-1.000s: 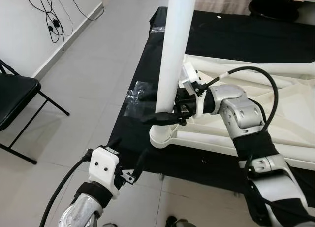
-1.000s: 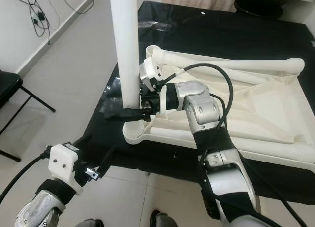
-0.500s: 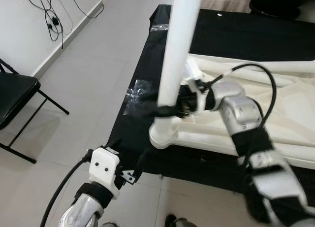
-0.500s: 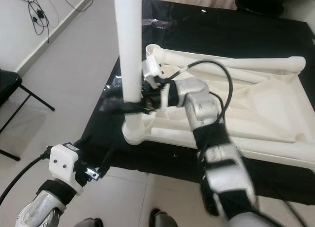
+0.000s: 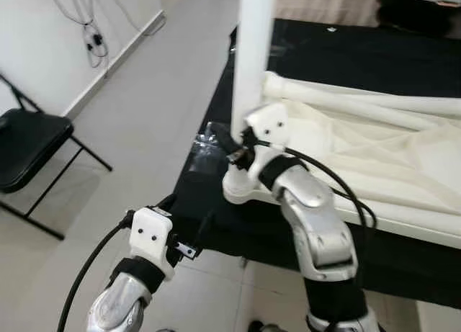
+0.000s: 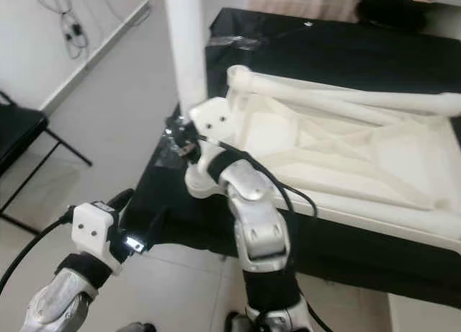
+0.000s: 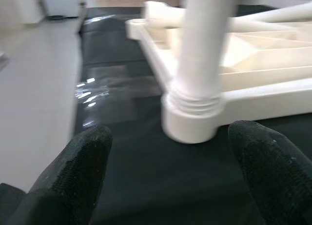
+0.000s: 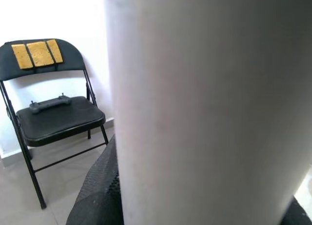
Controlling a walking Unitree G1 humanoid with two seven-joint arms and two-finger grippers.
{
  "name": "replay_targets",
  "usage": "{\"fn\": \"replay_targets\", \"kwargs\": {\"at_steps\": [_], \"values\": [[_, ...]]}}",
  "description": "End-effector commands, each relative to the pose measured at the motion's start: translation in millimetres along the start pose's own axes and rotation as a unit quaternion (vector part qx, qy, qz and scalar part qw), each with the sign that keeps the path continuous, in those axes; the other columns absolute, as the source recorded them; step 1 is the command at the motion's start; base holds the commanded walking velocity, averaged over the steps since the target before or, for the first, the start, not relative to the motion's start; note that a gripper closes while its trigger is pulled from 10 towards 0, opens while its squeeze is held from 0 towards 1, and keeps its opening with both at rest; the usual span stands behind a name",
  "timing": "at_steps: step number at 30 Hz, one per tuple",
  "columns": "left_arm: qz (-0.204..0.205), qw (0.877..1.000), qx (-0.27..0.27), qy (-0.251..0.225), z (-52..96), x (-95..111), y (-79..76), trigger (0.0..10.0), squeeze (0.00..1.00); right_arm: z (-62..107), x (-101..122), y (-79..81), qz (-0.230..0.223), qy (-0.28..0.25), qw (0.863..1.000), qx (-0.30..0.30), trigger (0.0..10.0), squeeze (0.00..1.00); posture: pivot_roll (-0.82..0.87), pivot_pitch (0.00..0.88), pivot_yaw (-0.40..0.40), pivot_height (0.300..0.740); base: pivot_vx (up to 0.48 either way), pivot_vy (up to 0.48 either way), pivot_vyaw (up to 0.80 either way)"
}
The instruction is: Building children table
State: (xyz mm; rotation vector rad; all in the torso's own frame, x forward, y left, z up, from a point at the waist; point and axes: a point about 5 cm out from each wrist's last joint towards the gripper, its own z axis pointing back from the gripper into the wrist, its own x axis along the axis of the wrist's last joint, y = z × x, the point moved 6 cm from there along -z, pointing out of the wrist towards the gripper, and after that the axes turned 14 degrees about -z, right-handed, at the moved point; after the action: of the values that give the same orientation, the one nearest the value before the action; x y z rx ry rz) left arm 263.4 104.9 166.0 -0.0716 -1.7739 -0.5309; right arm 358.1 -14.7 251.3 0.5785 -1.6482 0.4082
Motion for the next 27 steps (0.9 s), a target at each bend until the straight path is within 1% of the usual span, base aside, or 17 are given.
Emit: {"fn": "replay_targets", "kwargs": {"at_steps": [1, 2, 3, 4, 5, 8, 9, 12, 13, 15, 16, 20, 21, 22, 24, 25, 27], "values": [[0.004, 1.0, -0.001, 0.012, 3.1, -6, -1.8, 10.0, 0.0, -8.0, -22, -3.3, -0.005, 0.046, 0.999, -0.018, 10.0, 0.0, 0.07, 0.208, -0.071, 0.74, 0.0, 0.0, 0.0], [0.002, 1.0, 0.006, 0.013, 3.9, -7, 0.1, 10.0, 0.0, -10.8, -16, -1.8, -0.012, 0.031, 0.999, -0.01, 10.0, 0.0, 0.08, 0.206, -0.077, 0.74, 0.0, 0.0, 0.0], [-0.001, 1.0, 0.015, 0.015, 5.2, -7, 2.9, 10.0, 0.0, -11.0, -7, 14.8, -0.045, 0.015, 0.997, 0.055, 10.0, 0.96, 0.08, 0.205, -0.078, 0.74, 0.0, 0.0, 0.0], [-0.001, 1.0, 0.015, 0.015, 5.2, -7, 2.9, 10.0, 0.0, -11.0, -7, 14.8, -0.045, 0.015, 0.997, 0.055, 10.0, 0.96, 0.08, 0.205, -0.078, 0.74, 0.0, 0.0, 0.0], [-0.001, 1.0, 0.016, 0.015, 5.4, -7, 3.0, 10.0, 0.0, -8.7, 1, 22.9, -0.059, 0.001, 0.994, 0.089, 10.0, 1.0, 0.09, 0.207, -0.081, 0.74, 0.0, 0.0, 0.0], [0.001, 1.0, 0.013, 0.014, 5.2, -6, 1.7, 10.0, 0.0, 2.6, 27, 42.1, -0.09, -0.034, 0.971, 0.217, 10.0, 1.0, 0.08, 0.214, -0.082, 0.74, 0.0, 0.0, 0.0], [0.001, 1.0, 0.013, 0.014, 5.2, -6, 1.7, 10.0, 0.0, 2.6, 27, 42.1, -0.09, -0.034, 0.971, 0.217, 10.0, 1.0, 0.08, 0.214, -0.082, 0.74, 0.0, 0.0, 0.0], [0.004, 1.0, 0.01, 0.012, 5.0, -6, 0.9, 10.0, 0.0, 7.8, 36, 44.4, -0.081, -0.038, 0.956, 0.28, 10.0, 1.0, 0.07, 0.219, -0.083, 0.74, 0.0, 0.0, 0.0], [0.006, 1.0, 0.008, 0.01, 5.0, -5, -0.3, 10.0, 0.0, 8.0, 34, 41.8, -0.064, -0.024, 0.946, 0.317, 10.0, 0.32, 0.07, 0.225, -0.08, 0.74, 0.0, 0.0, 0.0], [0.007, 1.0, 0.006, 0.01, 5.1, -4, -1.1, 10.0, 0.0, 8.2, 33, 39.0, -0.053, -0.012, 0.94, 0.338, 10.0, 0.32, 0.07, 0.225, -0.08, 0.74, 0.0, 0.0, 0.0], [0.009, 1.0, 0.005, 0.009, 5.6, -4, -2.3, 10.0, 0.0, 11.2, 30, 37.3, -0.033, 0.004, 0.928, 0.372, 10.0, 0.0, 0.08, 0.233, -0.081, 0.74, 0.0, 0.0, 0.0], [0.011, 1.0, 0.004, 0.01, 7.9, -2, -3.9, 10.0, 0.0, 8.3, 33, 28.9, -0.022, 0.015, 0.917, 0.397, 10.0, 0.0, 0.09, 0.245, -0.082, 0.74, 0.0, 0.0, 0.0], [0.014, 1.0, 0.005, 0.012, 12.3, 0, -6.0, 10.0, 0.0, 4.6, 42, 21.0, -0.025, 0.023, 0.906, 0.422, 10.0, 0.0, 0.1, 0.261, -0.084, 0.74, 0.0, 0.0, 0.0], [0.014, 1.0, 0.005, 0.012, 12.3, 0, -6.0, 10.0, 0.0, 4.6, 42, 21.0, -0.025, 0.023, 0.906, 0.422, 10.0, 0.0, 0.1, 0.261, -0.084, 0.74, 0.0, 0.0, 0.0], [0.016, 1.0, 0.005, 0.013, 15.9, 2, -8.0, 10.0, 0.0, 8.2, 45, 19.7, -0.022, 0.039, 0.888, 0.457, 10.0, 0.0, 0.1, 0.269, -0.084, 0.74, 0.0, 0.0, 0.0], [0.016, 1.0, 0.005, 0.013, 15.9, 2, -8.0, 10.0, 0.0, 8.2, 45, 19.7, -0.022, 0.039, 0.888, 0.457, 10.0, 0.0, 0.1, 0.269, -0.084, 0.74, 0.0, 0.0, 0.0], [0.016, 1.0, 0.004, 0.014, 18.9, 4, -9.6, 10.0, 0.0, 11.4, 45, 18.8, -0.024, 0.051, 0.876, 0.48, 10.0, 0.0, 0.11, 0.287, -0.083, 0.74, 0.0, 0.0, 0.0]]}}
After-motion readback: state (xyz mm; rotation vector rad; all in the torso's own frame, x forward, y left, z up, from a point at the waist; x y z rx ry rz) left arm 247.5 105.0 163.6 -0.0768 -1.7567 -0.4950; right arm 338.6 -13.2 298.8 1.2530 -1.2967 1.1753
